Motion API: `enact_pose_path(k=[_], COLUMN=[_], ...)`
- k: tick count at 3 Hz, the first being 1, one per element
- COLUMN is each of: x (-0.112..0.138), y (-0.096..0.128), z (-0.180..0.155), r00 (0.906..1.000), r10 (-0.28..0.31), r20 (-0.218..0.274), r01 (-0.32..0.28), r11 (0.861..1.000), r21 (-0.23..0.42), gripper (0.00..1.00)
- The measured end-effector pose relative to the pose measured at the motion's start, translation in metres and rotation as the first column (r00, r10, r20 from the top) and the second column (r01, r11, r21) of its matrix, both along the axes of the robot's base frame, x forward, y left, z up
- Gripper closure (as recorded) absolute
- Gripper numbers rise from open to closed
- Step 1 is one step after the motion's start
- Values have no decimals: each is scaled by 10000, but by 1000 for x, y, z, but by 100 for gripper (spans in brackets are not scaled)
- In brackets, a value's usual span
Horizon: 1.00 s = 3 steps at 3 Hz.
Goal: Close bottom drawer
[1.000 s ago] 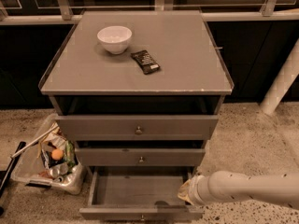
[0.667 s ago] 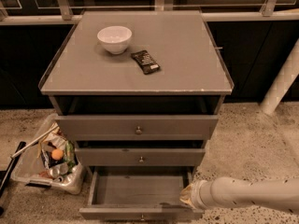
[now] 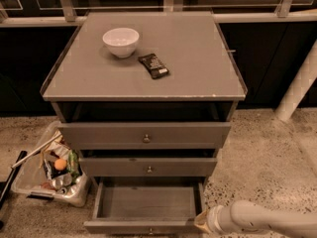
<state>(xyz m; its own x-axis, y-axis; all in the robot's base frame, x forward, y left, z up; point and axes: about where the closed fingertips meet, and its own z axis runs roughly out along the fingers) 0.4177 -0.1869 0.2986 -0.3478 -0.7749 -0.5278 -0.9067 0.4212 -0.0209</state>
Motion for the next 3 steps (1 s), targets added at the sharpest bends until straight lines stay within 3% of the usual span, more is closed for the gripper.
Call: enact_pose_path(k=[1,2,3], x=[-10,-21,-39], y=[10,46,68], z=[-37,-57,-79], r00=[9988,9914,9778], r10=[236,1163,1892], r20=[-422,-598,-898], r01=[-202,-1048,-1705], r11=[9967,9802,9681], r21=[790,1682,1837], gripper=[100,100,100])
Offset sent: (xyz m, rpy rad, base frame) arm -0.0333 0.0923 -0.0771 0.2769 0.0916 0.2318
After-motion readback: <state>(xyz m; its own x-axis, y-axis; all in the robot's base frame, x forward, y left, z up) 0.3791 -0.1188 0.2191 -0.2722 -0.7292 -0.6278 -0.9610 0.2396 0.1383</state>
